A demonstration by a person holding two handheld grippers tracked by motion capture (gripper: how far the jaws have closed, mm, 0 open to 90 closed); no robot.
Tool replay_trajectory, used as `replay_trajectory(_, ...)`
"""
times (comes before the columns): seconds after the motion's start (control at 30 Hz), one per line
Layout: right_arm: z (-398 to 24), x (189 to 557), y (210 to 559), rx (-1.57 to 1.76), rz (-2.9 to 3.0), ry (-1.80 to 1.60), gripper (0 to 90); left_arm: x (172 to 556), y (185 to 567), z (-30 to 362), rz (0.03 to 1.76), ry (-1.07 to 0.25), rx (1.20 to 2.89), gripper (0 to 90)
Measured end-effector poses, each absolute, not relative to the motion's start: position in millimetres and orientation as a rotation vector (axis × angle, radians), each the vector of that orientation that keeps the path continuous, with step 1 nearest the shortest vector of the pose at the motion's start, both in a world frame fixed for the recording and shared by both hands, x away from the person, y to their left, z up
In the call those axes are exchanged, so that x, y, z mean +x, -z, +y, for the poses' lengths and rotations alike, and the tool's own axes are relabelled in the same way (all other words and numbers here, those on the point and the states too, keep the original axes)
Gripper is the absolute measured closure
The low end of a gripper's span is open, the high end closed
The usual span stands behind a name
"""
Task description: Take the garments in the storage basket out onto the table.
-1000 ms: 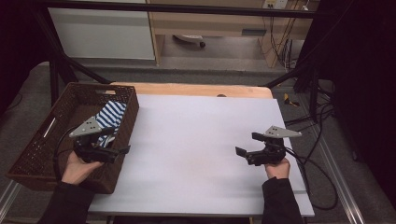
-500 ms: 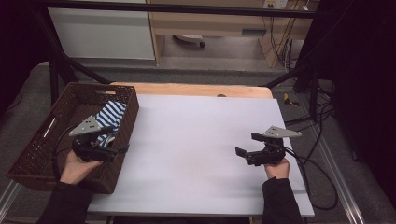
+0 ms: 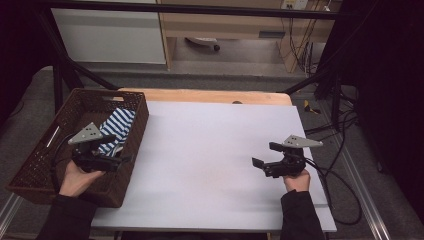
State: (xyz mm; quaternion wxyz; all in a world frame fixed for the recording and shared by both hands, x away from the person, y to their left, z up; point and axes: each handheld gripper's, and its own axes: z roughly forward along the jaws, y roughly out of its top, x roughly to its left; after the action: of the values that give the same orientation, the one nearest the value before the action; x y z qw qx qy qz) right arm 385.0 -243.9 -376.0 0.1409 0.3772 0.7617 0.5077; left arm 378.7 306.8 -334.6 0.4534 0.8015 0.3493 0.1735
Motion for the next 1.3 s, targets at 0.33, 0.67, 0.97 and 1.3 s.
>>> replay_trajectory(0.33,-243.3,385.9,376.9,1.091,2.204,-1.460,4.2,379.3,332.3,314.2,0.885,-0.442,1.977,3.9)
replay_trajectory(0.67,-243.2,385.6,376.8,1.084,2.199,-1.469,4.2,377.9,328.4,325.0,0.915,-0.457,1.968,3.9)
replay_trajectory(0.97,-242.2,385.9,377.5,1.088,2.207,-1.465,4.3,376.7,323.0,332.7,0.937,-0.466,1.971,3.9)
replay_trajectory(1.3,-242.9,385.5,376.3,1.086,2.208,-1.470,4.2,377.7,315.6,334.6,0.934,-0.472,1.973,3.9)
